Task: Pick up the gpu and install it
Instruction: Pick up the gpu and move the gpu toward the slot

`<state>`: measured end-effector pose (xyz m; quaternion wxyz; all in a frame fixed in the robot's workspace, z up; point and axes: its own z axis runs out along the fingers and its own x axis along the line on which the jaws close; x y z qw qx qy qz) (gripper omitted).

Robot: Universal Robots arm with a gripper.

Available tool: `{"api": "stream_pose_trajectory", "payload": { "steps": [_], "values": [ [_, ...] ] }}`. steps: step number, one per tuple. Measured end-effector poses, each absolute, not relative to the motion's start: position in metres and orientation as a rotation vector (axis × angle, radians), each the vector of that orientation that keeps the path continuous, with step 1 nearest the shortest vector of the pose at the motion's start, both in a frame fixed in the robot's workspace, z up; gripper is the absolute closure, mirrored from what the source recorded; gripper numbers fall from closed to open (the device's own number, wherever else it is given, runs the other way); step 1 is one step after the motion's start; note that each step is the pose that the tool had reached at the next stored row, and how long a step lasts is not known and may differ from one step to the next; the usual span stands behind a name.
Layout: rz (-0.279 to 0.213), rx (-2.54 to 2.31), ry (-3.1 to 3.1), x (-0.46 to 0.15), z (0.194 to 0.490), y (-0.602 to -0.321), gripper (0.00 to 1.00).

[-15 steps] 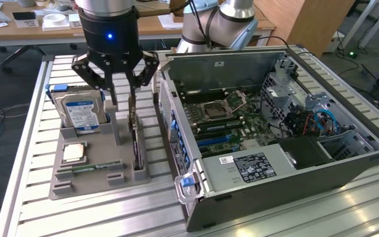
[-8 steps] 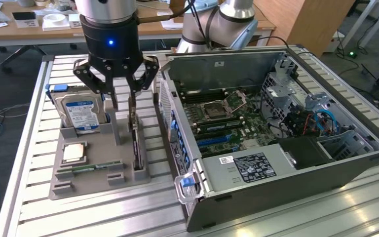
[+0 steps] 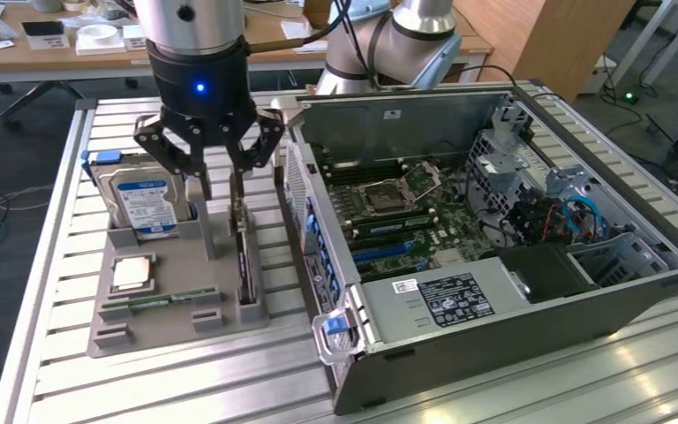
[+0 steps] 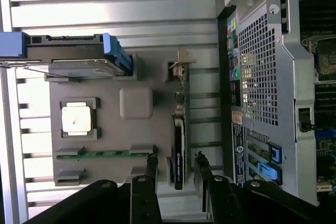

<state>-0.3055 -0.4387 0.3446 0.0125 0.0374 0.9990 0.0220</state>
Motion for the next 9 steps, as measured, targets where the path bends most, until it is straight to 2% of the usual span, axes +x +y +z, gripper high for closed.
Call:
{"api": "stream_pose_trajectory", "payload": {
  "steps": [9],
  "values": [
    [0.069,0.117,3.114,-0.3055,0.3338,-0.4387,0.58]
  ]
}}
